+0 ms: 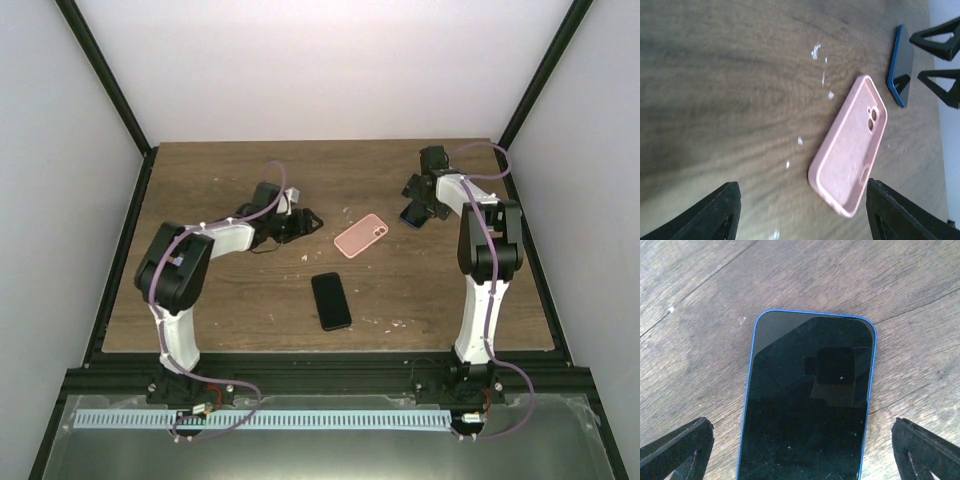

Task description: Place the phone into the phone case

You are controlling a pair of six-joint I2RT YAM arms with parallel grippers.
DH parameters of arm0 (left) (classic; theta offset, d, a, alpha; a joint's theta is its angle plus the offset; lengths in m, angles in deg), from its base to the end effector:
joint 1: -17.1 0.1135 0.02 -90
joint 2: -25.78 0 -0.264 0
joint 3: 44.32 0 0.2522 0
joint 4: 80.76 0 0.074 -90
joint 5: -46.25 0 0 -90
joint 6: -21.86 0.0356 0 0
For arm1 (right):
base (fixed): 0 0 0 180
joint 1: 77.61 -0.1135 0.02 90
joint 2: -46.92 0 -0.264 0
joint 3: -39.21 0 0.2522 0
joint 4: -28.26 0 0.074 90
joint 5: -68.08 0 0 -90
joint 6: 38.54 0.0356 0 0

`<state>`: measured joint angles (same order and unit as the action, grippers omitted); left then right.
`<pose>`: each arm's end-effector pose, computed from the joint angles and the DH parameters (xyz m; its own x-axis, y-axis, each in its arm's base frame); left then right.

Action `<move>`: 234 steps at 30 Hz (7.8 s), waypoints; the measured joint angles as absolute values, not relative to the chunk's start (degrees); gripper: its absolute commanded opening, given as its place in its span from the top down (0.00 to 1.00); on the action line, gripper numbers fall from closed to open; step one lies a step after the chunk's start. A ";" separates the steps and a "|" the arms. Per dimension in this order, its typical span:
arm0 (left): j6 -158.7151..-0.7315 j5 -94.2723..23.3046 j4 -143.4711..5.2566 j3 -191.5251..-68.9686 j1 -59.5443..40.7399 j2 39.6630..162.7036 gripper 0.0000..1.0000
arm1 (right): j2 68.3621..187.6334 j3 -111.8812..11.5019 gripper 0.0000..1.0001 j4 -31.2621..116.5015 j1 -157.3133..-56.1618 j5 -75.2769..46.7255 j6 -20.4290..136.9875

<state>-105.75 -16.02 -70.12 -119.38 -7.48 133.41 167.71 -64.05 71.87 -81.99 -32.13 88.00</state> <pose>0.3472 -0.1770 0.1571 -0.9062 -0.1795 -0.3830 0.1560 0.6997 -0.6972 0.4474 0.0279 0.1688 -0.6956 0.5344 -0.4802 0.5281 0.8335 0.1626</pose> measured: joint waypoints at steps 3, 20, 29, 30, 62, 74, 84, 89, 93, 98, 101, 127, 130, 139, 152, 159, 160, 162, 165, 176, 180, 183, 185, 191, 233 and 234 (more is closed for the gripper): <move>-105.44 -15.65 -71.76 -123.92 -7.83 138.83 0.31 | 168.28 -64.42 0.03 72.48 -81.80 -31.76 89.24; -95.48 -22.55 -67.60 -134.89 -13.49 147.75 0.43 | 171.88 -68.11 0.06 75.00 -81.80 -32.33 93.75; -92.11 -24.76 -66.58 -137.01 -16.66 149.70 0.53 | 173.48 -70.96 0.12 78.54 -81.80 -33.45 92.63; -91.85 -24.96 -66.45 -137.01 -16.94 149.70 0.54 | 173.52 -71.04 0.13 78.86 -81.80 -33.73 92.30; -92.48 -24.94 -69.46 -124.10 -27.63 142.37 0.77 | 156.13 -44.71 0.22 70.21 -81.80 -33.71 84.89; -100.24 -22.55 -73.99 -114.06 -28.62 134.88 0.52 | 155.62 -48.49 0.00 71.28 -81.80 -32.64 87.45; -105.14 -19.63 -78.88 -114.04 -28.66 136.87 0.46 | 162.79 -59.76 0.00 72.66 -81.80 -33.71 89.07; -106.73 -19.17 -80.43 -114.22 -28.66 137.59 0.46 | 168.28 -65.47 0.00 76.61 -81.80 -34.95 90.12; -106.67 -19.06 -80.83 -114.28 -28.68 137.83 0.46 | 169.83 -66.02 0.00 79.28 -81.80 -35.68 90.67; -105.40 -18.99 -79.95 -117.17 -28.81 139.64 0.46 | 170.83 -66.43 0.04 81.31 -81.80 -36.77 91.08; -105.09 -18.99 -79.04 -119.05 -28.88 140.76 0.47 | 171.05 -66.69 0.08 81.49 -81.80 -37.03 91.10; -108.66 -15.63 -71.98 -115.27 -25.29 132.47 0.50 | 155.01 -42.08 0.33 66.73 -81.62 -25.34 72.13; -108.68 -14.69 -69.68 -115.46 -21.47 129.87 0.50 | 152.06 -38.74 0.33 66.30 -82.26 -23.41 69.99; -105.29 -9.24 -55.91 -124.69 -10.19 127.27 0.48 | 141.33 -34.04 0.38 64.22 -88.83 -18.34 63.52; -94.14 5.31 -30.45 -144.71 -2.43 127.25 0.44 | 132.87 -33.47 0.39 61.14 -104.20 -9.03 49.64; -88.66 9.57 -22.05 -146.89 -2.50 129.22 0.44 | 132.74 -34.63 0.40 61.40 -111.02 -6.89 45.62; -88.07 9.77 -21.03 -146.89 -2.50 129.76 0.44 | 132.52 -34.63 0.40 61.27 -111.59 -6.87 45.14; -86.97 9.99 -19.30 -146.89 -2.50 130.92 0.44 | 131.86 -34.54 0.40 60.61 -112.81 -6.89 44.33; -85.79 10.30 -17.46 -146.89 -2.50 131.55 0.44 | 130.40 -34.39 0.40 59.48 -114.14 -6.76 43.34; -84.70 14.56 -16.90 -145.71 -2.72 131.55 0.80 | 126.73 -31.92 0.40 56.59 -114.71 -5.69 41.75; -85.90 16.81 -18.82 -144.05 -2.78 131.42 0.91 | 126.71 -31.35 0.36 56.68 -114.78 -5.53 41.38; -85.88 18.34 -20.50 -142.37 -2.80 131.29 0.97 | 126.55 -30.30 0.27 56.29 -114.84 -5.25 41.47; -86.12 18.80 -21.55 -141.32 -2.83 131.14 0.99 | 126.47 -29.84 0.18 56.11 -114.84 -5.10 41.64; -89.44 17.42 -24.59 -138.46 -2.26 130.48 1.00 | 124.00 -29.80 0.00 55.30 -114.84 -5.62 43.83; -98.08 -1.62 -34.16 -115.68 8.91 101.89 1.00 | 149.33 -40.73 0.69 76.02 -97.73 -23.22 46.78; -98.10 -1.48 -34.19 -115.62 8.91 101.89 1.00 | 149.90 -40.86 0.69 75.85 -97.66 -22.98 46.56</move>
